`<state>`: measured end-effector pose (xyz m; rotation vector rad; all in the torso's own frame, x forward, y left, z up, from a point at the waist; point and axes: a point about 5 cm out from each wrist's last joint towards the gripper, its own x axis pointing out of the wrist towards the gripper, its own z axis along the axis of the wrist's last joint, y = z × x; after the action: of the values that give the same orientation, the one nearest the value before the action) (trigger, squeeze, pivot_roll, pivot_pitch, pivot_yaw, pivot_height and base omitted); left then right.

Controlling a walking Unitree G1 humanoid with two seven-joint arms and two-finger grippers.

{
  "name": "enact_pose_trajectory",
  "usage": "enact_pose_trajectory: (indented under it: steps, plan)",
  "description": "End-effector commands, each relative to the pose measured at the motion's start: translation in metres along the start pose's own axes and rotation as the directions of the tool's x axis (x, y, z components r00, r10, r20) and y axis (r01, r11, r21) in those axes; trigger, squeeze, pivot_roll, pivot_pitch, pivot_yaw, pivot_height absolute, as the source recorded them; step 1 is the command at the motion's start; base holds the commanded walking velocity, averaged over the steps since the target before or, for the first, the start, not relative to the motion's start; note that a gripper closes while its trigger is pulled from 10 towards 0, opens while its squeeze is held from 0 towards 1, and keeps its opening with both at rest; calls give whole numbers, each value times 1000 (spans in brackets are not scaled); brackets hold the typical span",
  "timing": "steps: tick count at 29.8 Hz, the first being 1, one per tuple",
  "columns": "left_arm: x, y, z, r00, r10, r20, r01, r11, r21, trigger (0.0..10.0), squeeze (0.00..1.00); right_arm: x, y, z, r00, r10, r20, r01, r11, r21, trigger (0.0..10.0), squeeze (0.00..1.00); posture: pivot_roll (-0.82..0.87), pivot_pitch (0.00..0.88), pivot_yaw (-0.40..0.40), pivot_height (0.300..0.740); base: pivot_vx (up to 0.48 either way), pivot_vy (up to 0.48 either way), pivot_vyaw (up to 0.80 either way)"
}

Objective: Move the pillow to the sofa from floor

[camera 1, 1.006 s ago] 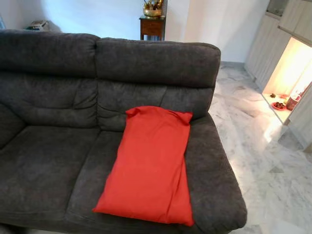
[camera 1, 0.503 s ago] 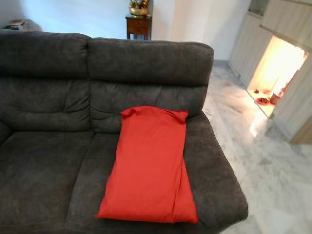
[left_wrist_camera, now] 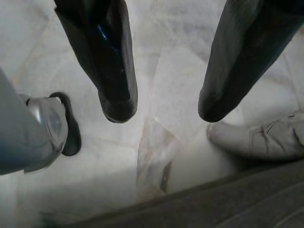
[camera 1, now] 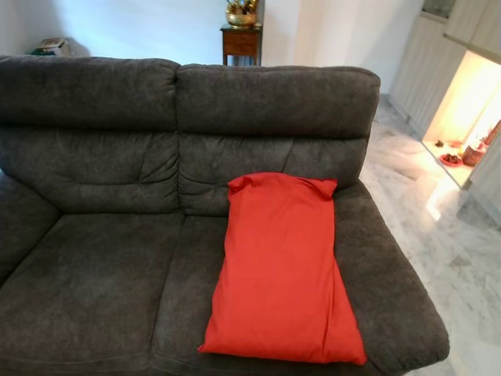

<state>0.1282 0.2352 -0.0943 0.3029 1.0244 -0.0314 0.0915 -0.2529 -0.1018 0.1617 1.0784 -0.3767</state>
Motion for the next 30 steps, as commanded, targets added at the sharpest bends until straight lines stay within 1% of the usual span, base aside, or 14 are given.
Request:
enact_pose_trajectory:
  steps: [1, 5, 6, 7, 21, 24, 27, 29, 30]
  plan:
    - [-2, 4, -5, 1000, 8, -15, -8, 1000, -4, 10000, 0, 2, 7, 7, 1000, 27, 16, -26, 999, -34, 10000, 0, 107, 0, -2, 740, 0, 315, 800]
    - [-2, 4, -5, 1000, 8, -15, -8, 1000, -3, 10000, 0, 2, 8, 7, 999, 27, 17, -27, 999, -32, 10000, 0, 107, 0, -1, 740, 0, 313, 800]
    - [-2, 5, -5, 1000, 8, -14, -8, 1000, -4, 10000, 0, 2, 8, 7, 1000, 24, 19, -24, 1000, -20, 10000, 0, 109, 0, -2, 740, 0, 315, 800]
    - [-2, 5, -5, 1000, 9, -15, -9, 1000, -4, 10000, 0, 2, 8, 7, 1000, 16, 24, -16, 1000, 15, 10000, 0, 109, 0, -2, 740, 0, 315, 481]
    - [-2, 3, -5, 1000, 7, -12, -7, 1000, -5, 10000, 0, 2, 6, 6, 1000, 10, 21, -10, 1000, 12, 10000, 0, 105, 0, 0, 740, 0, 314, 0]
    - [-2, 3, -5, 1000, 7, -11, -7, 1000, -5, 10000, 0, 2, 6, 7, 1000, 14, 22, -14, 1000, 0, 10000, 0, 105, 0, -1, 740, 0, 315, 0]
    - [-2, 3, -5, 1000, 7, -11, -7, 1000, -5, 10000, 0, 2, 5, 7, 1000, 17, 20, -16, 999, -33, 10000, 0, 105, 0, -1, 740, 0, 312, 546]
    - [-2, 3, -5, 1000, 7, -12, -7, 1000, -5, 10000, 0, 2, 6, 7, 1000, 19, 19, -19, 999, -28, 10000, 0, 106, 0, -2, 740, 0, 315, 800]
    - [-2, 4, -6, 1000, 7, -13, -7, 1000, -5, 10000, 0, 2, 6, 7, 1000, 17, 22, -17, 1000, -11, 10000, 0, 106, 0, -2, 740, 0, 315, 800]
